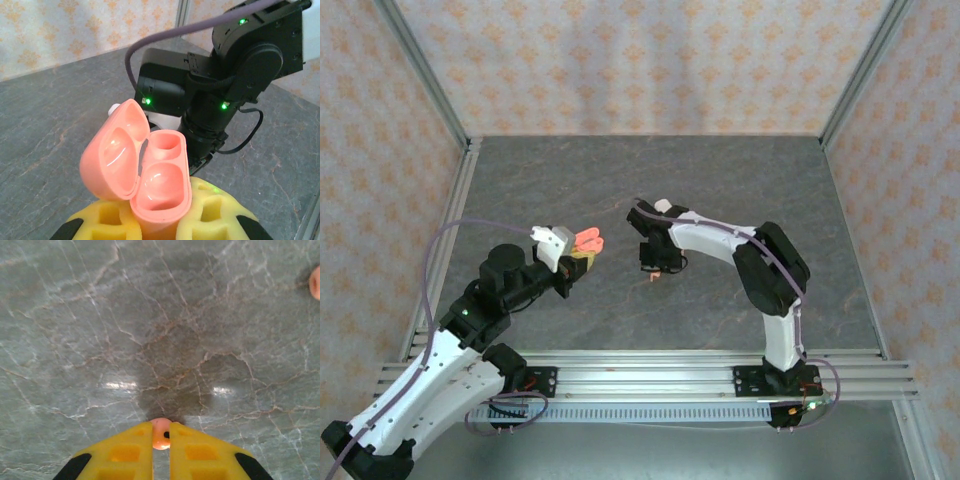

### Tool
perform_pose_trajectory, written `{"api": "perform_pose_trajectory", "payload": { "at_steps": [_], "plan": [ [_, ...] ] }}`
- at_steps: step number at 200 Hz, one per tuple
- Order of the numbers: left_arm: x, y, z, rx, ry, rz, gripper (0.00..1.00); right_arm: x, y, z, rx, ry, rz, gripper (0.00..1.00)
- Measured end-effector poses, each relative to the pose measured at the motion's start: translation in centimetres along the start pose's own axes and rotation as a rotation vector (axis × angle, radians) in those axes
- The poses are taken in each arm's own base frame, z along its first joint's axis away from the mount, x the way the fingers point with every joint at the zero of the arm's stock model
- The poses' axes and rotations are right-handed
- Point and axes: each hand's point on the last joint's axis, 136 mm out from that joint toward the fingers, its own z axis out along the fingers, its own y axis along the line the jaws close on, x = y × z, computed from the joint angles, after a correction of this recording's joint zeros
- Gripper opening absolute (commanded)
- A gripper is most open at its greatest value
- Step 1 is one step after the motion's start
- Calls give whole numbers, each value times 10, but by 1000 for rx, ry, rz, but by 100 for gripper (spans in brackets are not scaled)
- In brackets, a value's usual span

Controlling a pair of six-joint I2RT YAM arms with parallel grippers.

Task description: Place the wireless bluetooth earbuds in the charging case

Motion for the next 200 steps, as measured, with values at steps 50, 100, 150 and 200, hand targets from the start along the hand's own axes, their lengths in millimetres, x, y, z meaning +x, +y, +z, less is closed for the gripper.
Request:
{"api": "perform_pose_trajectory", "payload": {
  "at_steps": [50,100,150,200],
  "plan": [
    [3,1,-2,-6,8,16,0,4,-4,8,25,27,-9,39],
    [5,1,-1,-8,13,15,0,6,-11,7,60,28,13,45],
    [5,3,-1,-18,13,20,0,6,-11,6,58,21,51,46],
    [5,3,-1,-20,13,23,0,3,-7,-2,32,2,45,41]
  ]
}}
